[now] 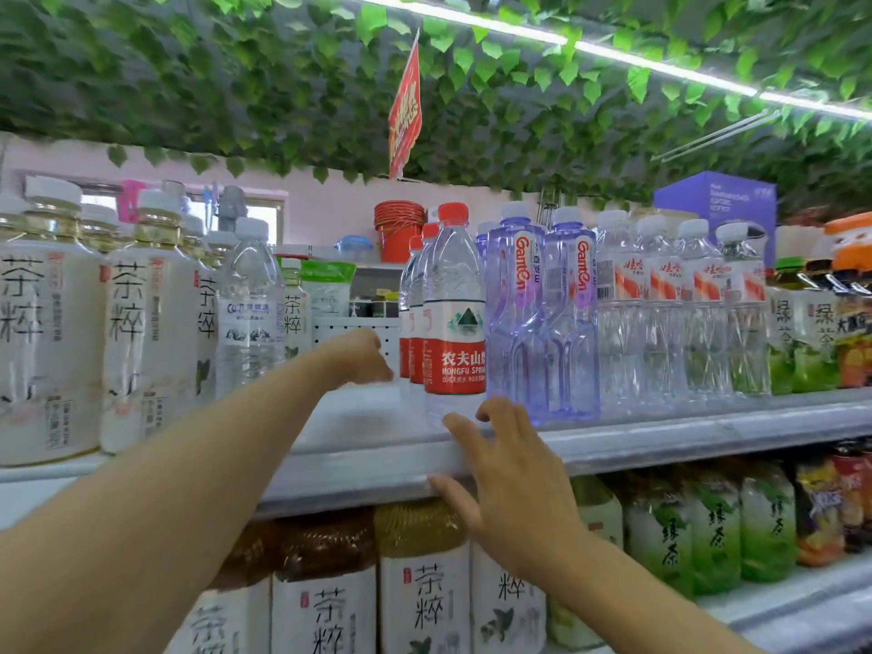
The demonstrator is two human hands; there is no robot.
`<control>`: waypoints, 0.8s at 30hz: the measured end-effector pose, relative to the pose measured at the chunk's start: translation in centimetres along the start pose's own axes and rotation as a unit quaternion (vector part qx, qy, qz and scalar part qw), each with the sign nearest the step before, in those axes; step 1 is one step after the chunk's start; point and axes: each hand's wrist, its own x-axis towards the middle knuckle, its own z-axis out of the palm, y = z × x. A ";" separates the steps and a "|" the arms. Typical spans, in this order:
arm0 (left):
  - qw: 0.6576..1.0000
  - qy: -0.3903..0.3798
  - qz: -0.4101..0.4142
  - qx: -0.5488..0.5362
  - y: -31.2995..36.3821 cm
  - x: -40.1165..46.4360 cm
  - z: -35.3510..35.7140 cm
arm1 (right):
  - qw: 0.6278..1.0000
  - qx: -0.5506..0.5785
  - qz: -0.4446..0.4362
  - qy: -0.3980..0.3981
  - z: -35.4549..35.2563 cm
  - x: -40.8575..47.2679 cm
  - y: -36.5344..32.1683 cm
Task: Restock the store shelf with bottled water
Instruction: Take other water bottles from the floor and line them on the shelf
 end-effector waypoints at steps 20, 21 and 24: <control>0.967 -0.170 0.174 -0.076 -3.4 -22.9 15.8 | 0.941 0.003 0.158 -0.301 -1.1 -22.4 1.4; 0.965 -0.197 0.162 -0.065 -3.9 -23.6 17.4 | 0.935 0.005 0.159 -0.316 -1.1 -24.0 1.9; 0.960 -0.250 0.123 -0.032 -5.0 -26.1 22.3 | 0.913 0.022 0.165 -0.373 -0.9 -29.0 3.6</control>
